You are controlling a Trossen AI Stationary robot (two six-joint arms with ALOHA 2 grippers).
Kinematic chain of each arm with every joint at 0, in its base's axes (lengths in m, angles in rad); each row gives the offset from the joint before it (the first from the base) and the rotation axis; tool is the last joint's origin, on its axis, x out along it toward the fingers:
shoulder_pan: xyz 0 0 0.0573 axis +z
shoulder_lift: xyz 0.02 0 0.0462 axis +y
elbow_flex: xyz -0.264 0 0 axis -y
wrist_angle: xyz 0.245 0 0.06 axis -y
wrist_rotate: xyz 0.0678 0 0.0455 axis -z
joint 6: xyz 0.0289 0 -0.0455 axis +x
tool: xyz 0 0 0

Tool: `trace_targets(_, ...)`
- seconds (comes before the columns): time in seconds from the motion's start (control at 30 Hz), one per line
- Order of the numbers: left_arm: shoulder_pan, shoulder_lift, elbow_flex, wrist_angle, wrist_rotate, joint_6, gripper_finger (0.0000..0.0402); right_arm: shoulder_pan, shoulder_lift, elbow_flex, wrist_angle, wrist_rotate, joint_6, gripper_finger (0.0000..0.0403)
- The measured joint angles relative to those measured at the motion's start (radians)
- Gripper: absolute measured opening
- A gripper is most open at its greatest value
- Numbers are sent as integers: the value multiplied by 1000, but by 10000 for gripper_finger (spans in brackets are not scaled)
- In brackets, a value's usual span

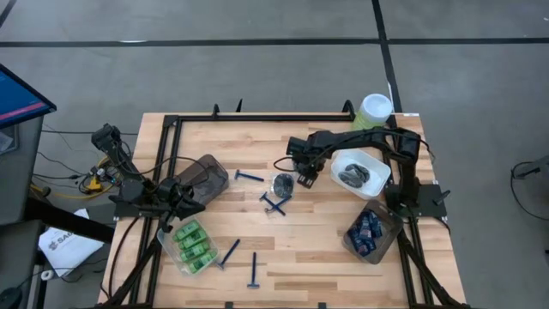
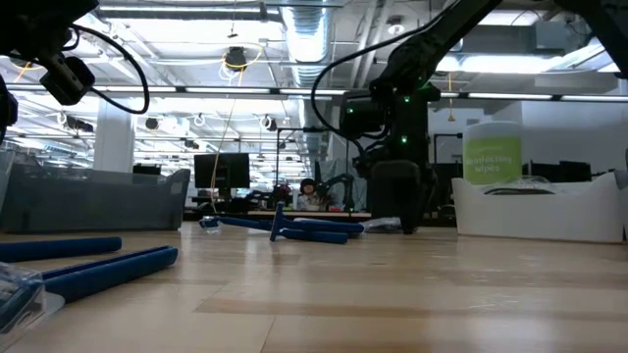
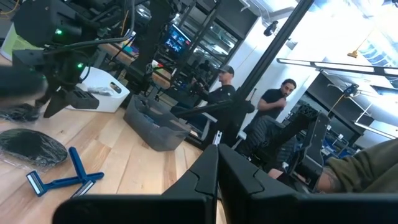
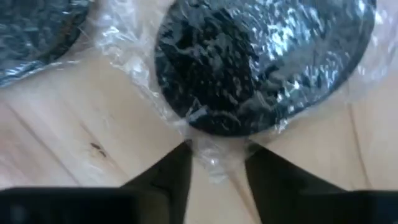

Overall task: Pick & Place Travel size toiletries
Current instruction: Put the black hairbrush into the white bin

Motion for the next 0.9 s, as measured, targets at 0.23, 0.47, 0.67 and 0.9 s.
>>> trace_targets(0.23,0,0,0,1,0,0,2,2,2,-1,-8,-7,44,11)
trace_targets(0.47,0,0,0,3,0,0,2,9,8,38,-52,-17,68,2)
trace_targets(0.67,0,0,0,6,0,0,2,16,9,141,-132,-16,64,1)
trace_targets(0.9,0,0,0,7,0,0,2,29,9,252,-194,-20,45,0)
